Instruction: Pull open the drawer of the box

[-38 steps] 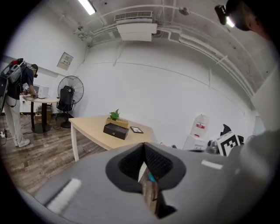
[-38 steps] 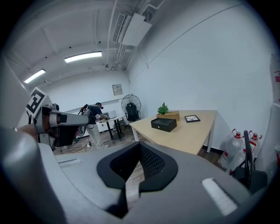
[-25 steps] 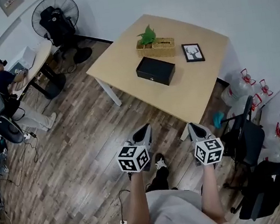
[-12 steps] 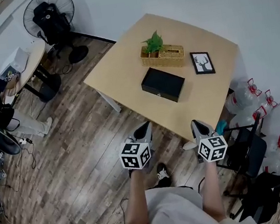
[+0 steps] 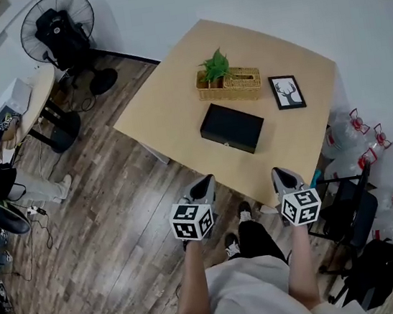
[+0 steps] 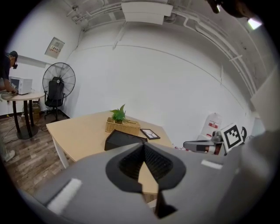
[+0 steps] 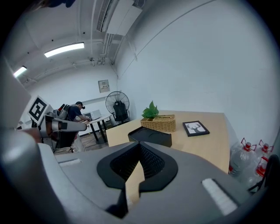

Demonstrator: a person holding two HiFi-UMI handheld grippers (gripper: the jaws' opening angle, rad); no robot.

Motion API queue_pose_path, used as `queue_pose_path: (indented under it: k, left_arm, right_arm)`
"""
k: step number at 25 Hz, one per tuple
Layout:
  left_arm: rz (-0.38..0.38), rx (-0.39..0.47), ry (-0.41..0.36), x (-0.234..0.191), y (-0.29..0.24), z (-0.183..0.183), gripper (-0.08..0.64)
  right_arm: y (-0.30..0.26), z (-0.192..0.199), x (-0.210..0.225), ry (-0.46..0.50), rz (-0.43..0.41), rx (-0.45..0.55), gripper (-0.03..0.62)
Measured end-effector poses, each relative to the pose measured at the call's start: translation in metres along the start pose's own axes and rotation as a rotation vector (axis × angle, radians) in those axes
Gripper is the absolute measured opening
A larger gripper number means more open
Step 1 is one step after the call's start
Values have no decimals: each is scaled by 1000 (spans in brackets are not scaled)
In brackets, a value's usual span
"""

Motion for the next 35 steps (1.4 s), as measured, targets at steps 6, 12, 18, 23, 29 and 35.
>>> queue_pose_path:
  k: [6, 12, 18, 23, 29, 35]
  left_arm:
    - [7, -20, -8, -13, -36, -8, 54]
    - [-7, -66, -2, -33, -75, -17, 54]
    - [-13, -140, -12, -50, -114, -16, 54]
    - [-12, -184, -1, -62, -141, -10, 54]
    - [5, -243, 6, -68, -175, 0, 54]
    - [-3, -296, 13, -72, -196, 19, 54]
  right_arm:
    - [-37, -17, 13, 44, -25, -41, -3]
    - [-77, -38, 35, -6, -42, -75, -3]
    - [-123, -48, 57, -4, -105, -138, -3]
    - [-163, -63, 70, 137, -133, -239, -3]
    - [-204, -77, 79, 378, -175, -367, -3]
    - [-242, -86, 78, 595, -221, -509, -3]
Point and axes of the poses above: the fingertips, and each gripper's own axes: y backward along the fingers, x to its right, z out of its underside, the point moved 7 cm from there along y, backward along the fingers, and after that the axes turned 11 degrees about -x, right-handed, at the moved point
